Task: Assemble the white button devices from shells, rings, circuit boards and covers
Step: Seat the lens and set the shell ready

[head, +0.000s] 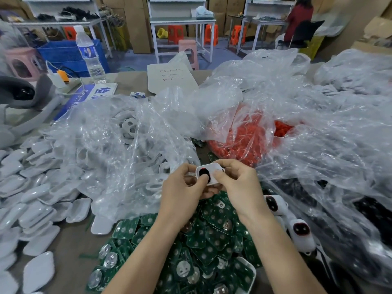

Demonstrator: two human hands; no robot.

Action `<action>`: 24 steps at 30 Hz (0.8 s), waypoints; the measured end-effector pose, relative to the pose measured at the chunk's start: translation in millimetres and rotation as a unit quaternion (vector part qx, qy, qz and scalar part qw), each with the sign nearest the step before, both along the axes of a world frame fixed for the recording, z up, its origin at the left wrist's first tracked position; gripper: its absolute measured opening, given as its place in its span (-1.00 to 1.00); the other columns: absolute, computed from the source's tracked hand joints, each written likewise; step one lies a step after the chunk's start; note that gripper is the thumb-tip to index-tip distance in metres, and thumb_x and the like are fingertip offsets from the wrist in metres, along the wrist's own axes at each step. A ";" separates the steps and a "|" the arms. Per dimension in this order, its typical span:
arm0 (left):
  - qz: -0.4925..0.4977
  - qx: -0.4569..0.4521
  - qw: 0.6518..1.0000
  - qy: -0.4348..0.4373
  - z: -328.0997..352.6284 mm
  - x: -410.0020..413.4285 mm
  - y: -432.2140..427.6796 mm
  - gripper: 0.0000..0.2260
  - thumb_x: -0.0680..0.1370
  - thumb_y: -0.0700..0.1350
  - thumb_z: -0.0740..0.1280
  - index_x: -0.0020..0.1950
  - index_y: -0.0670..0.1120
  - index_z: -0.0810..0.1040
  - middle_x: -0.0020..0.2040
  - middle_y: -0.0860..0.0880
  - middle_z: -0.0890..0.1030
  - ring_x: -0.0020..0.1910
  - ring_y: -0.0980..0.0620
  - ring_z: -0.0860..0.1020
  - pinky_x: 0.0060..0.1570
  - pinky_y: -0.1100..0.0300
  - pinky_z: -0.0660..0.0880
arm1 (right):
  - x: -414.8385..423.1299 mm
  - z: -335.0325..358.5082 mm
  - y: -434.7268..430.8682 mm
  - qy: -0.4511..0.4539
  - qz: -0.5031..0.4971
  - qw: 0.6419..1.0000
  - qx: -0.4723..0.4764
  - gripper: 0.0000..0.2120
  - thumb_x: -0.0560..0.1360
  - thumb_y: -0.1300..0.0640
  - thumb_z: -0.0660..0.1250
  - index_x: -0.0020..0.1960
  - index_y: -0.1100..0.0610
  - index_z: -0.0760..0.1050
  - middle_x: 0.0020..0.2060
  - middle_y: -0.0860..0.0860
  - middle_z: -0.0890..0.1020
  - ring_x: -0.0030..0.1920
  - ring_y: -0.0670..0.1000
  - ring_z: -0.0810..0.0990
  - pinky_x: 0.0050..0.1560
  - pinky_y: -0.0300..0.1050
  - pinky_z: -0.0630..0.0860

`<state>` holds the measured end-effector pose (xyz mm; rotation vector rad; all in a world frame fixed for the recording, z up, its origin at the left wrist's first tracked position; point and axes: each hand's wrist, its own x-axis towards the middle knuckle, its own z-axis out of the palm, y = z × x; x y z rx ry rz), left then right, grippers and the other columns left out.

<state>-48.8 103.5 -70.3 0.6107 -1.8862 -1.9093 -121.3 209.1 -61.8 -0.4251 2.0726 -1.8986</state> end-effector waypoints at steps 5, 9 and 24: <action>-0.046 0.047 0.998 0.013 7.1 2.8 -3.5 -0.91 0.57 -0.25 0.34 0.04 -0.15 0.61 -0.18 -0.10 0.71 -0.27 -0.03 0.70 -0.26 0.27 0.59 | -1.3 11.7 7.0 0.012 0.069 0.997 0.026 -0.89 0.50 0.27 0.39 -0.06 0.09 0.62 -0.28 0.02 0.70 -0.32 -0.05 0.66 -0.24 -0.22 0.61; -0.093 0.150 0.984 0.010 10.9 3.1 -1.8 -0.83 0.60 -0.30 0.26 0.12 -0.19 0.61 -0.05 -0.17 0.71 -0.09 -0.10 0.70 -0.13 0.23 0.61 | -6.9 15.3 9.1 0.053 0.054 0.992 0.096 -0.89 0.47 0.23 0.41 -0.09 0.03 0.62 -0.24 -0.04 0.68 -0.25 -0.10 0.65 -0.23 -0.23 0.60; -0.112 0.287 0.951 -0.013 12.4 1.8 -4.4 -0.77 0.59 -0.40 0.22 0.15 -0.24 0.58 0.03 -0.25 0.69 -0.01 -0.13 0.69 -0.17 0.29 0.62 | -29.0 49.8 27.8 0.130 0.049 0.966 0.220 -0.87 0.50 -0.01 0.39 0.02 -0.03 0.52 -0.05 -0.11 0.59 -0.06 -0.08 0.59 -0.07 -0.17 0.52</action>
